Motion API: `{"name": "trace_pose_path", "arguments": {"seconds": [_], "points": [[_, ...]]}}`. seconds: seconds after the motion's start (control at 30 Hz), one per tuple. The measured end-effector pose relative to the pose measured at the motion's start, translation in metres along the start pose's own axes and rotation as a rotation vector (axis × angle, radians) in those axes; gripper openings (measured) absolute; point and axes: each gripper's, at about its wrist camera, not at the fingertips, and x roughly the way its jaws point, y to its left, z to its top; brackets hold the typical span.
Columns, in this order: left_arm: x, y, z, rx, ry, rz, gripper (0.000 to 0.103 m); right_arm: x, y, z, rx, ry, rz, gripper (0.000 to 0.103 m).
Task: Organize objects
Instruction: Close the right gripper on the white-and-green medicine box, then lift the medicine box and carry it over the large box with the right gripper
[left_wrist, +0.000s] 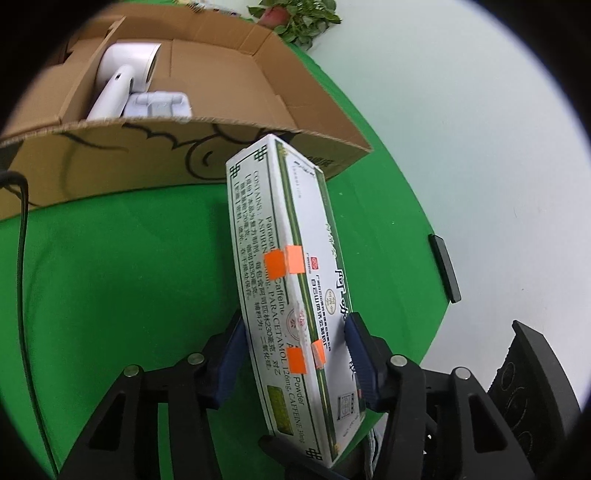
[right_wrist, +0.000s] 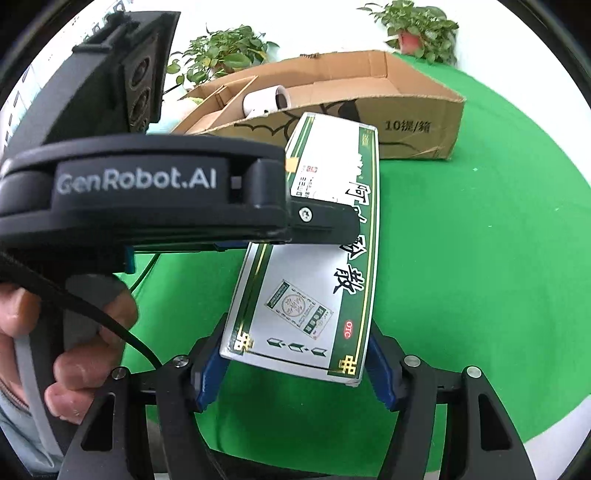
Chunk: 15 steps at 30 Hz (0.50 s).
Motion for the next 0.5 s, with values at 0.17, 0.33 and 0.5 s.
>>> {"name": "trace_pose_path", "arguments": {"seconds": [0.17, 0.33, 0.5], "points": [[-0.026, -0.014, 0.007, 0.027, -0.067, -0.015, 0.048, -0.009, 0.009, 0.019, -0.029, -0.062, -0.021, 0.062], [-0.05, -0.026, 0.022, 0.057, -0.121, -0.002, 0.048, -0.016, 0.018, 0.044, -0.06, -0.126, -0.028, 0.061], [-0.072, -0.035, 0.046, 0.082, -0.171, 0.003, 0.047, -0.023, 0.019, 0.076, -0.09, -0.17, -0.026, 0.061]]}}
